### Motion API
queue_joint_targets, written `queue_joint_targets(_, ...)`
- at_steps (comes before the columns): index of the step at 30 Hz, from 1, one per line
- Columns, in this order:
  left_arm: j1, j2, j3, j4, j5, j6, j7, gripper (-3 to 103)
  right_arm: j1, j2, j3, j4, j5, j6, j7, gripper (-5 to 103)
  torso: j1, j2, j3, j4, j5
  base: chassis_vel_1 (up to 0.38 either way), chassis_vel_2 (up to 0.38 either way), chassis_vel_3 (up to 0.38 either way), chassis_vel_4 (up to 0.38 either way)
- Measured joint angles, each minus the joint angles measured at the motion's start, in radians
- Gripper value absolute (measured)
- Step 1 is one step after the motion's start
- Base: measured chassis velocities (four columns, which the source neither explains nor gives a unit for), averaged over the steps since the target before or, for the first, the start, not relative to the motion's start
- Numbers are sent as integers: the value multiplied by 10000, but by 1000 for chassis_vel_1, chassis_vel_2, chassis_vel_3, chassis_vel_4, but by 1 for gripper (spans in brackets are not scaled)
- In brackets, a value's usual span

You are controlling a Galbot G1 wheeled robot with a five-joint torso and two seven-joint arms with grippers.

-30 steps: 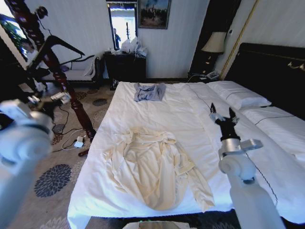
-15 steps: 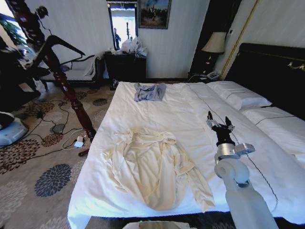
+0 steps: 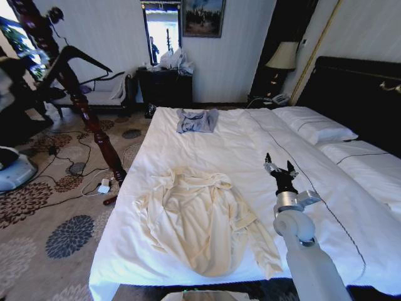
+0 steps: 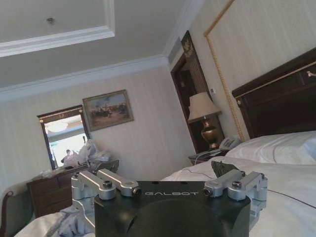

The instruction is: Pick up the clothes from the bed and hang them on the clothes hanger.

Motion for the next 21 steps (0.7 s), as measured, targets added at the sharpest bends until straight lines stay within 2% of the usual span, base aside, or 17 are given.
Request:
queue_joint_targets(2, -391, -189, 312, 292, 43, 197, -30, 100, 2, -18, 25, -26, 6, -18, 29, 100, 1, 0, 1, 1, 0, 0, 0, 0, 0)
queue_joint_targets(5, -922, -539, 766, 738, 346, 936, -477, 100, -47, -46, 133, -84, 14, -37, 91, 100, -1, 1, -2, 10, 2, 0, 0, 0, 0)
queue_joint_targets(11, -1063, -860, 795, 872, 606, 1521, -932, 100, -119, -101, 258, -122, 34, -67, 198, 100, -1, 0, -1, 9, -3, 0, 0, 0, 0)
queue_joint_targets(14, -1163, -928, 738, 691, 326, 1956, -1366, 103, -120, -151, 278, -136, 46, -120, 306, 100, -1, 0, -1, 5, 1, 0, 0, 0, 0)
queue_joint_targets(18, -1263, -912, 745, 608, 55, 2017, -1613, 91, -118, -106, 257, -136, 47, -184, 401, 100, -2, 0, -2, 10, -2, 0, 0, 0, 0)
queue_joint_targets(19, -1288, -897, 766, 598, 14, 2018, -1650, 91, -118, -79, 246, -136, 46, -208, 438, 100, -2, 1, -2, 12, -1, 0, 0, 0, 0)
queue_joint_targets(21, -1310, -830, 839, 564, -109, 2018, -1709, 81, -117, -38, 232, -135, 45, -261, 536, 100, -1, 0, -2, 8, -1, 0, 0, 0, 0)
